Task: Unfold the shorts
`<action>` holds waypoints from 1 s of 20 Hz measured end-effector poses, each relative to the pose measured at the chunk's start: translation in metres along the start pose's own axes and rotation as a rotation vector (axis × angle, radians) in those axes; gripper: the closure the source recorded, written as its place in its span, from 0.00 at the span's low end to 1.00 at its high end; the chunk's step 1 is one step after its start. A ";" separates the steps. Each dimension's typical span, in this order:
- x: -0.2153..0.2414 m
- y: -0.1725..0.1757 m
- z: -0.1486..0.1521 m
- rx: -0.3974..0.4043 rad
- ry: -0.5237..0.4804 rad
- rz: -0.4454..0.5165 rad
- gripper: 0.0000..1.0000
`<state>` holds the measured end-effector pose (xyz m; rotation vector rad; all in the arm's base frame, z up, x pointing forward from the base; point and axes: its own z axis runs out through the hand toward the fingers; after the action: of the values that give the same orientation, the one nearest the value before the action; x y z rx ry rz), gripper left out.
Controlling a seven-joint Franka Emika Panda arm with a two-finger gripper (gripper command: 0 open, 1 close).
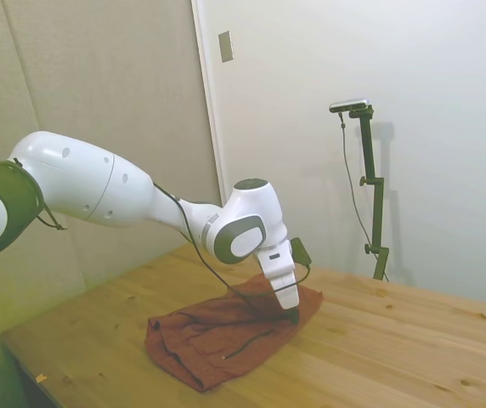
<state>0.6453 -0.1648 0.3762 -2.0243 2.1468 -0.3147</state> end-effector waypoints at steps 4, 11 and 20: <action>-0.014 -0.002 0.002 -0.022 -0.041 -0.005 1.00; -0.012 0.003 0.016 -0.046 -0.044 -0.029 1.00; -0.007 0.006 0.024 -0.061 -0.050 -0.066 1.00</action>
<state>0.6461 -0.1579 0.3511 -2.1158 2.0886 -0.2075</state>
